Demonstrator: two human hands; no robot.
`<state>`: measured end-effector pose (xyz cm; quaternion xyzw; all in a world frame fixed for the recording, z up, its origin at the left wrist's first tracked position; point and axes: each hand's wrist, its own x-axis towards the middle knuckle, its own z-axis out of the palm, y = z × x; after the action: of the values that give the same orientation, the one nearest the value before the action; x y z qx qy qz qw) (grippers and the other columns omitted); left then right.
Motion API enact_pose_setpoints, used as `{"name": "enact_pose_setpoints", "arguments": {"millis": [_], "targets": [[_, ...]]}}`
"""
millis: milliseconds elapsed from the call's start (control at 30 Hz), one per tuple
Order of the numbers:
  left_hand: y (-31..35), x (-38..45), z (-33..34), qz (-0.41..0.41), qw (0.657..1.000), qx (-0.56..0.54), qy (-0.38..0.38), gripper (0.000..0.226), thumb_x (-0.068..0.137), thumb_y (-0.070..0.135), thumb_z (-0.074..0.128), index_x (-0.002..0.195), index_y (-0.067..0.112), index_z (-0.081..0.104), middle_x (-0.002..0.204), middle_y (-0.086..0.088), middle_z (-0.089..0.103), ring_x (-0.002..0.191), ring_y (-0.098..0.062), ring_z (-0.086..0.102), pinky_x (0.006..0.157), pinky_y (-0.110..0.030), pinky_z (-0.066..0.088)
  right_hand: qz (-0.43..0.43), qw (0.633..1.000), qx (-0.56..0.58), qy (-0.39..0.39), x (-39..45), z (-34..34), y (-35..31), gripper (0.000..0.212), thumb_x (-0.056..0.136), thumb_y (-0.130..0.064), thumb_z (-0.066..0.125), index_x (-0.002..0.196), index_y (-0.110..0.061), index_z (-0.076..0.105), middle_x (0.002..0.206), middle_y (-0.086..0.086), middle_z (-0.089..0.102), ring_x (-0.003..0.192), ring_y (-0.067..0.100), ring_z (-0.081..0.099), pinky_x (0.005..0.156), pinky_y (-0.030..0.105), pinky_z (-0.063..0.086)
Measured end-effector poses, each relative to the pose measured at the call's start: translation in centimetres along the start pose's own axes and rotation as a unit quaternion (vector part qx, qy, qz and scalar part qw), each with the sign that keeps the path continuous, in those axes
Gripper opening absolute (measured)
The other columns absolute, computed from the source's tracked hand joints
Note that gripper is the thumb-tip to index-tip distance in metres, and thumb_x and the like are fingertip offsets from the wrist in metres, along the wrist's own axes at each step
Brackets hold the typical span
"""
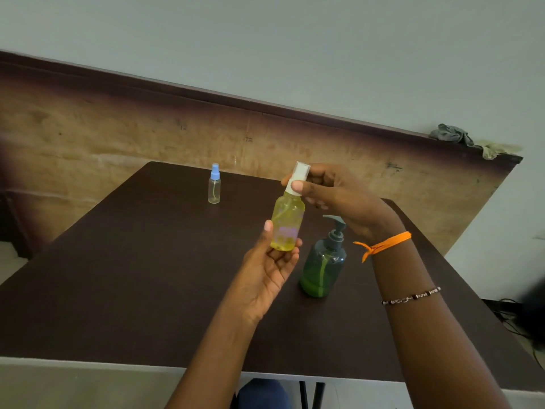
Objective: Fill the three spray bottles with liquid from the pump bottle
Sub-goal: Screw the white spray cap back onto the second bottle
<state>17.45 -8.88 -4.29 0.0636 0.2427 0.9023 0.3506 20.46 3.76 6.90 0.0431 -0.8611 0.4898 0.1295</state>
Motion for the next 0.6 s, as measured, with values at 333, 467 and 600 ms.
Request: {"name": "enact_pose_setpoints", "arguments": {"millis": [333,467,600], "targets": [[-0.8,0.1,0.5,0.113,0.985,0.132,0.024,0.034,0.083,0.03,0.054,0.105,0.005,0.062,0.089,-0.007,0.067,0.078,-0.01,0.064,0.07,-0.021,0.055,0.052,0.985,-0.019,0.164,0.7,2.3,1.7,0.031,0.081,-0.028,0.073,0.08,0.0,0.06,0.064,0.002,0.047,0.054,0.003,0.041,0.049,0.015,0.031],[0.5,-0.2,0.8,0.035,0.995,0.09,-0.027,0.049,0.082,0.047,0.044,0.099,0.004,0.061,0.064,-0.005,0.059,0.05,-0.006,0.05,0.049,-0.017,0.047,0.026,0.995,0.076,0.053,0.3,1.4,1.0,0.01,0.093,-0.02,0.057,0.095,-0.015,0.066,0.071,-0.005,0.051,0.052,-0.002,0.038,0.048,0.011,0.027],[1.7,-0.5,0.4,-0.018,0.989,0.12,-0.078,0.054,0.081,0.051,0.045,0.098,0.004,0.064,0.063,-0.005,0.054,0.047,-0.005,0.044,0.047,-0.016,0.044,0.016,0.983,0.184,0.003,0.3,1.5,1.8,0.018,0.09,-0.028,0.058,0.096,-0.018,0.072,0.064,-0.007,0.055,0.062,0.011,0.037,0.056,0.026,0.026]]}}
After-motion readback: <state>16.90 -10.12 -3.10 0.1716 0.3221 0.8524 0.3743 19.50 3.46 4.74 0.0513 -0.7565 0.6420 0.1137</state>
